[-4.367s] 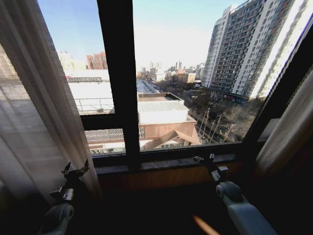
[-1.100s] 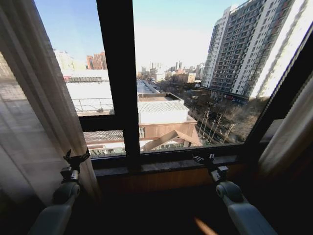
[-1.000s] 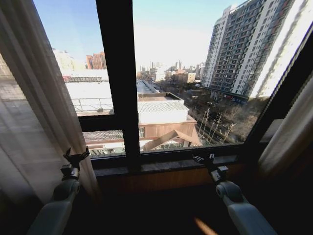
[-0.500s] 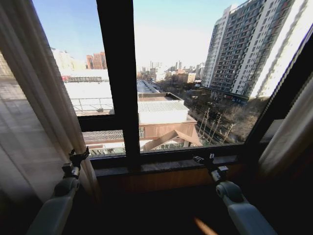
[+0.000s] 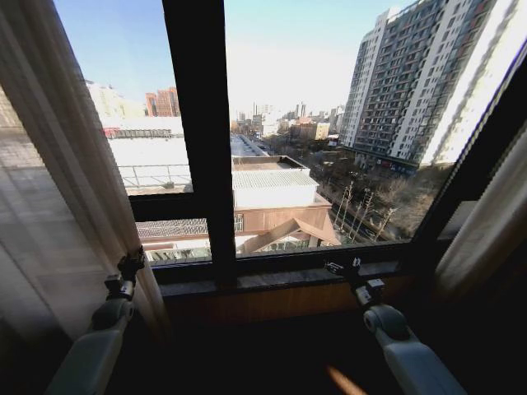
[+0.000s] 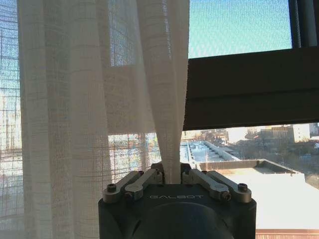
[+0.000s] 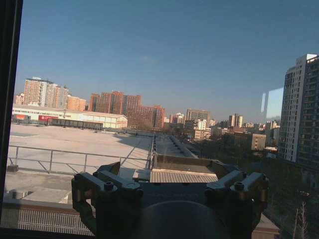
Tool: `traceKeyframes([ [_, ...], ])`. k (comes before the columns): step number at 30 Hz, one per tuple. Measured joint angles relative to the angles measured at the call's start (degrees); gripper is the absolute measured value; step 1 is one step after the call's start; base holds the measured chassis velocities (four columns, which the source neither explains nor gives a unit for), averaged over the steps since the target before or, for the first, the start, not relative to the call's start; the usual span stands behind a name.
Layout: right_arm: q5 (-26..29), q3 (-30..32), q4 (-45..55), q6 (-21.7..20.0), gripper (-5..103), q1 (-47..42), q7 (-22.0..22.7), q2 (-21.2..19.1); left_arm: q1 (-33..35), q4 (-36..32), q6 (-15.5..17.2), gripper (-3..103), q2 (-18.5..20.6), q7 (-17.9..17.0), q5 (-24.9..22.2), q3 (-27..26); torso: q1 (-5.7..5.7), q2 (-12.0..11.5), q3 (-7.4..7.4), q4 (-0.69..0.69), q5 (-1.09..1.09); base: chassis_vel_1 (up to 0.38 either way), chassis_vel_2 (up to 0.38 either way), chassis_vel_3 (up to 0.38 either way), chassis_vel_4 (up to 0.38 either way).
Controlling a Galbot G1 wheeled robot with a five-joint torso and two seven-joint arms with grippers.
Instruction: Open the curtains by pulling them apart, changing their state from closed to fully open.
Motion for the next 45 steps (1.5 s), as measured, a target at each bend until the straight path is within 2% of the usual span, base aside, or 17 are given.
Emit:
traceKeyframes([
  [2,0.0,0.0,0.0,0.0,100,0.0,0.0,0.0,0.3,-0.3,0.0,12,0.0,0.0,0.0,-0.4,0.00,0.0,0.00,0.00,0.00,0.000,0.000,0.000,0.000],
  [3,0.0,0.0,0.0,0.0,100,0.0,0.0,0.0,0.7,-0.6,-0.1,3,0.0,0.0,0.0,-0.7,0.00,0.0,0.00,0.00,0.00,0.000,0.000,0.000,0.000],
  [5,0.0,0.0,0.0,0.0,100,0.0,0.0,0.0,1.5,-1.1,-0.3,0,0.0,-0.2,0.0,-1.5,0.00,0.0,0.00,0.00,0.00,0.000,0.000,0.000,0.000],
  [20,0.0,0.0,0.0,0.0,100,0.0,0.0,0.0,4.2,-2.4,-1.2,0,2.5,-1.2,-1.9,-3.6,0.00,0.0,0.00,0.01,0.00,0.000,0.000,0.000,0.000],
  [30,0.0,0.0,0.0,0.0,100,0.0,0.0,0.0,4.2,-2.6,-1.3,0,2.5,-1.2,-2.1,-3.7,0.00,0.0,0.00,-0.01,0.00,0.012,0.016,-0.013,-0.019],
  [45,0.0,0.0,0.0,0.0,100,0.0,0.0,0.0,4.5,-2.5,-1.9,0,2.2,-1.3,-2.1,-3.9,0.03,0.0,0.01,0.01,0.01,0.205,0.200,-0.194,-0.184],
])
